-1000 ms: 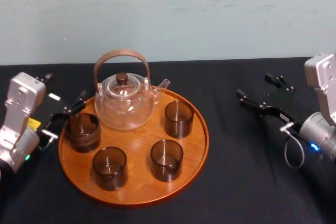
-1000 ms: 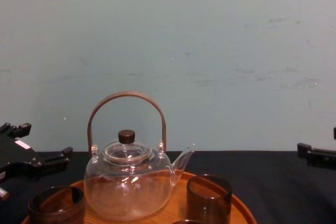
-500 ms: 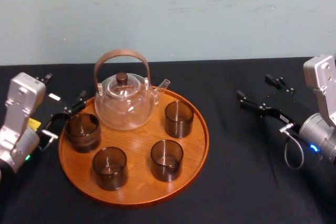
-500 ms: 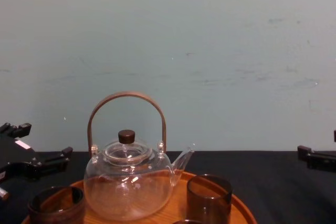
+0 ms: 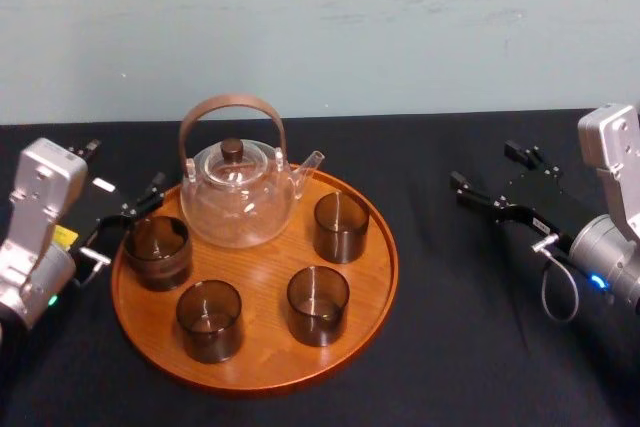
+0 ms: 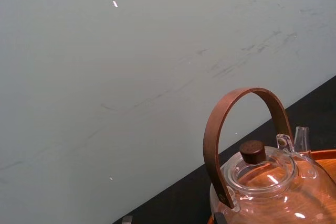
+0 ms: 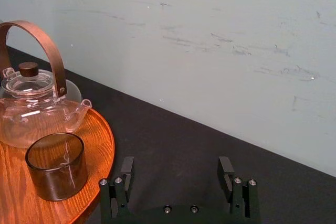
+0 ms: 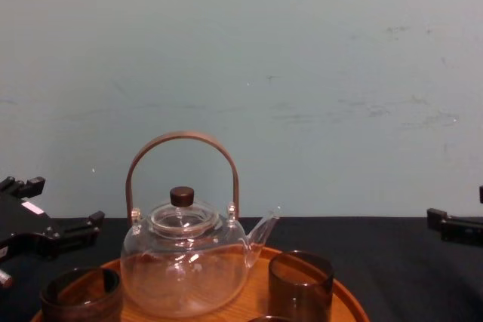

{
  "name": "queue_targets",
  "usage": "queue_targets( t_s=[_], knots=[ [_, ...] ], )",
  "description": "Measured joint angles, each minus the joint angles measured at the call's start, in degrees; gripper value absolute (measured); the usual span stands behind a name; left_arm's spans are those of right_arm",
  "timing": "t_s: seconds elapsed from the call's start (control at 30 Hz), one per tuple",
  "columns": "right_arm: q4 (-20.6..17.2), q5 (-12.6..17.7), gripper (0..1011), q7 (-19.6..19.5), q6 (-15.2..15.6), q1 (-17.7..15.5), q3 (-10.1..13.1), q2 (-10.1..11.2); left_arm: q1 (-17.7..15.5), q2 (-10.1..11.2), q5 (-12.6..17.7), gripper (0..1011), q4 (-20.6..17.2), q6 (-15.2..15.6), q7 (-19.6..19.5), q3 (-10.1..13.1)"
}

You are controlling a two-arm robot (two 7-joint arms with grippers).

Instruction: Pick up the glass from the table and place it on the tray.

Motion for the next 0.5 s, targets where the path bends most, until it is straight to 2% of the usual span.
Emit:
queue_targets(
  t_s=[0.5],
  knots=[
    [0.0, 0.1, 1002, 0.0, -0.1, 0.0, 0.0, 0.0, 0.0, 0.0, 0.0, 1002, 0.0, 0.0, 0.0, 0.0]
  ],
)
